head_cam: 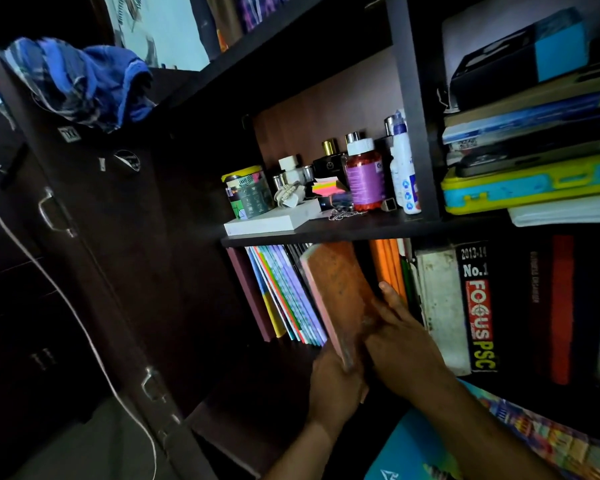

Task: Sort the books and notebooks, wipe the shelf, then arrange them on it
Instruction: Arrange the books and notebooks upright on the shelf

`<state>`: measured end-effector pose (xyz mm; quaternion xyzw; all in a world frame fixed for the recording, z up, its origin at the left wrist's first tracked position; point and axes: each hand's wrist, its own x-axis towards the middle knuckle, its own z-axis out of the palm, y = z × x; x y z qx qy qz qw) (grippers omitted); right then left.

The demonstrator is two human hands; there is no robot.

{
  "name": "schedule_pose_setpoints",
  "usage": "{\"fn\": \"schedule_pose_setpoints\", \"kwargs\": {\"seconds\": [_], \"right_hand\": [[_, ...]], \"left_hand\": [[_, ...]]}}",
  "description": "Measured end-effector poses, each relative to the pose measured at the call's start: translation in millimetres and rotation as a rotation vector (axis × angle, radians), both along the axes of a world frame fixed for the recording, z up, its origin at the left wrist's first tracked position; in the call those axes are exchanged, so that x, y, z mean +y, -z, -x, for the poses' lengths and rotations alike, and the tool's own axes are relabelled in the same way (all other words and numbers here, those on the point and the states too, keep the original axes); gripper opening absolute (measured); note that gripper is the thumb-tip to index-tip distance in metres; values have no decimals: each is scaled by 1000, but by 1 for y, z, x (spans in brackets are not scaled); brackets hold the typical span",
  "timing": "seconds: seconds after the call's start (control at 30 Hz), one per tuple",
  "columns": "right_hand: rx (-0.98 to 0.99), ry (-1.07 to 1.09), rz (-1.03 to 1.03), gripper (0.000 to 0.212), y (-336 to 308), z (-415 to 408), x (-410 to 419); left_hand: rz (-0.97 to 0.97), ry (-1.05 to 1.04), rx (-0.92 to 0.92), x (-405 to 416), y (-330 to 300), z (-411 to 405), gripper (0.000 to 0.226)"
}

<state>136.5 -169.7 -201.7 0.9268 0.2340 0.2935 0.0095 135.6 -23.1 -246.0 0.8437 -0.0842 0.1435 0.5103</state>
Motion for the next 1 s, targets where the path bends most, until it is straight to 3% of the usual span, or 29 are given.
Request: {"fn": "schedule_pose_setpoints", "kwargs": {"seconds": [0.1,0.17,0.23,0.33,0.43,0.53,0.7,0.8,0.93,1.0], "right_hand": [[-63,-18,-13,53,3,0,-1],[-39,46,34,48,3,3,-2],[49,94,85,49,-5,9,-1],[142,135,231,67,-11,10,-1],[117,73,113,72,-14,13,-2],[-12,46,-3,45,1,6,-1],[4,129,-56,47,10,-6,7],[-22,123,-103,52,14,-11,10],[-3,173,-38,58,21,-12,10],[-24,196,-3,49,22,-11,9]], "left_hand": [[67,-47,-25,-21,-2,-11,45],[30,-67,-86,-27,-7,-9,54],[-5,-20,-121,-26,-5,-8,43],[26,97,-119,-15,3,-5,49],[26,188,-144,-7,2,-3,48],[16,80,-256,-6,-3,-10,33],[-40,-29,-247,-13,-9,-19,30],[-102,-126,-249,-11,-12,-25,42],[-192,-145,-181,-9,-15,-33,43],[-217,-148,-161,-10,-15,-37,40]]}}
